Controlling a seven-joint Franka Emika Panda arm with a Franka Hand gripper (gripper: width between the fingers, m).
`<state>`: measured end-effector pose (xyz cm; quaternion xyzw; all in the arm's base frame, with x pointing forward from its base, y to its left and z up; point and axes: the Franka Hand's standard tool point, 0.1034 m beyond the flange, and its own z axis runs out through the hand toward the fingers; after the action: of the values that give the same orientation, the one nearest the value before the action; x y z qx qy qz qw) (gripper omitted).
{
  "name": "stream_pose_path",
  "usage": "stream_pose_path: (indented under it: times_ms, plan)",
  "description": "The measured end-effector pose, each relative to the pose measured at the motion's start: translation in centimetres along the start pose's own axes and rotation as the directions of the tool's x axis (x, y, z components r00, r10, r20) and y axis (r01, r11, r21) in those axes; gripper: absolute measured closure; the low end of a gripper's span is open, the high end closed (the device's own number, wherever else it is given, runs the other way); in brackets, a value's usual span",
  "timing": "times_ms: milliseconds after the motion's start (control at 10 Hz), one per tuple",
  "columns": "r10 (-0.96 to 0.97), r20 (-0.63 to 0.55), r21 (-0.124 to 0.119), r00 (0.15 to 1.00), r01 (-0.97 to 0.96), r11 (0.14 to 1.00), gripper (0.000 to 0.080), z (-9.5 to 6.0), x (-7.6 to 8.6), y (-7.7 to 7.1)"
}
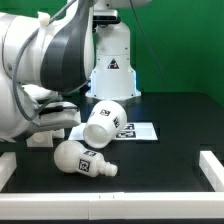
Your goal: Assemble lamp
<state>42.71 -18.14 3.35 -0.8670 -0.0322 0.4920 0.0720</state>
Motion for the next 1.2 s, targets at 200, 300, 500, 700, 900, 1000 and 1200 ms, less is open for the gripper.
stream_pose_path:
  times_ms: [200,300,500,700,900,1000,1200]
  plan:
    - [-0.01,0.019,0.005,1.0,0.01,1.0,0.0101,1.5,0.3,0.0]
    - [-0.02,0.017,0.005,1.0,0.019,1.0,0.0101,2.1,0.5,0.1]
    - [-0.03,0.018,0.004,0.999,0.03,1.0,0.0101,2.3,0.6,-0.1]
    - [-0.043,0.019,0.003,0.999,0.043,0.999,0.0105,2.3,0.6,-0.1]
    - [-0.048,0.019,0.001,0.999,0.048,0.999,0.0269,2.3,0.6,-0.2]
    - [-0.051,0.019,0.001,0.999,0.051,0.999,0.0269,2.3,0.6,-0.2]
    - [-0.103,-0.017,-0.014,0.995,0.103,0.995,0.0269,1.5,0.5,-0.3]
